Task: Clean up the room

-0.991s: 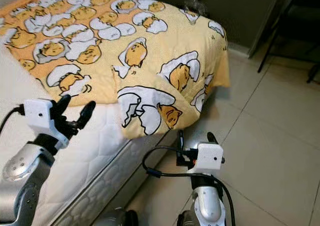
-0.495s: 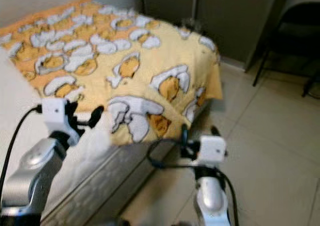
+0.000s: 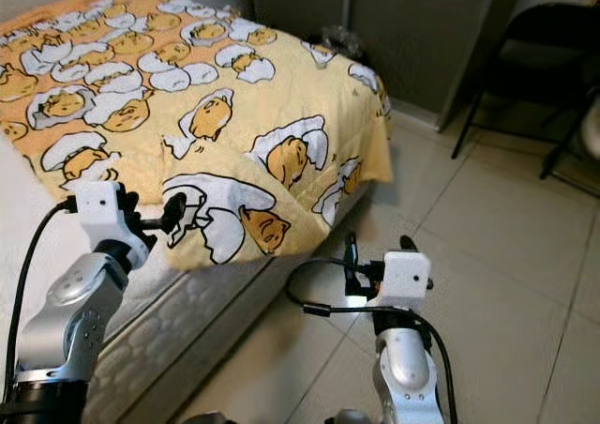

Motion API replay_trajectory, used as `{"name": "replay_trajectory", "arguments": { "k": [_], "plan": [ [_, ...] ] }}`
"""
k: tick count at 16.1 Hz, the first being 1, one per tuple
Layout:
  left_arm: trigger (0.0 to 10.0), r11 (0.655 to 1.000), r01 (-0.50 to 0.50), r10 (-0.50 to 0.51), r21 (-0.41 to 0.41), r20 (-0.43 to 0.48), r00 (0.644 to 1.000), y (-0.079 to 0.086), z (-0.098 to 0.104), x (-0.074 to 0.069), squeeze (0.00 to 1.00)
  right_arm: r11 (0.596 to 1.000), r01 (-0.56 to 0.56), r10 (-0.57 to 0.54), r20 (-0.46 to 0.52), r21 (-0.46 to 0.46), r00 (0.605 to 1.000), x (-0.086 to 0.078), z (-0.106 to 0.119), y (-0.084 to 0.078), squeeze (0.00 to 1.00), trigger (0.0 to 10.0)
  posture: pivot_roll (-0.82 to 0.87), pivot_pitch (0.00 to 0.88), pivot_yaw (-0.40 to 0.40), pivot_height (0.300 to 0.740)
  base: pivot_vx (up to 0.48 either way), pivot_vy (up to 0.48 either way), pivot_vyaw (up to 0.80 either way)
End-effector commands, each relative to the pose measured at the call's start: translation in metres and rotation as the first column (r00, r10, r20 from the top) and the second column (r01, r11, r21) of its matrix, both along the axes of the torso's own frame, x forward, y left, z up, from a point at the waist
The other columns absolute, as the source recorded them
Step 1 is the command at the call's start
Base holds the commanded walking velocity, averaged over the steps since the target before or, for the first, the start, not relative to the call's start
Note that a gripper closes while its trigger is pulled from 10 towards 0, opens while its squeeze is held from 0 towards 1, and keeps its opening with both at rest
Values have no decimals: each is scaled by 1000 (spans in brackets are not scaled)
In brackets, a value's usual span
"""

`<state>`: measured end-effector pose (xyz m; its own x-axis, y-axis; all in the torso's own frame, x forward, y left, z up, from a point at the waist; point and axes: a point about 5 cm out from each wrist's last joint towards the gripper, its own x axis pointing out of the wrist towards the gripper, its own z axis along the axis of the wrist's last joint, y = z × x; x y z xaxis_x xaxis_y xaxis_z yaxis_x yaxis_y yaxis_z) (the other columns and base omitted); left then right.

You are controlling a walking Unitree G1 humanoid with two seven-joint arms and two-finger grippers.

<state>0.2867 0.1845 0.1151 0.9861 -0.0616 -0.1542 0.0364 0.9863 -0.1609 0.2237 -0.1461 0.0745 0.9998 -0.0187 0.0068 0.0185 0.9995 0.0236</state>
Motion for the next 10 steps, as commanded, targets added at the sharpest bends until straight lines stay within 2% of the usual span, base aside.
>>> {"name": "replay_trajectory", "arguments": {
  "k": [1, 4, 5, 10],
  "plan": [
    [10000, 1000, -21, 21, 9, -2, 1000, 1, 0, 1, 0, 1000, -18, 18, 1, 9, 1000, 0, 1, 6, 0, 10000, -41, 68, 80, 740, 0, 0, 0],
    [10000, 997, -69, 69, -18, -25, 997, 8, -7, -3, 0, 999, -3, 4, -10, 34, 1000, 0, -2, 7, 0, 10000, -40, 69, 78, 740, 0, 0, 0],
    [10000, 997, -69, 69, -15, -6, 998, 10, -6, -2, 0, 997, 30, -29, -16, 71, 999, 4, -2, 1, 0, 10000, -22, 62, 75, 740, 0, 0, 0],
    [10000, 1000, -10, 9, 19, 54, 999, -2, 5, 3, 0, 998, 22, -22, -6, 61, 1000, 12, 2, -1, 0, 10000, -11, 65, 63, 740, 0, 0, 0]
  ]
}}
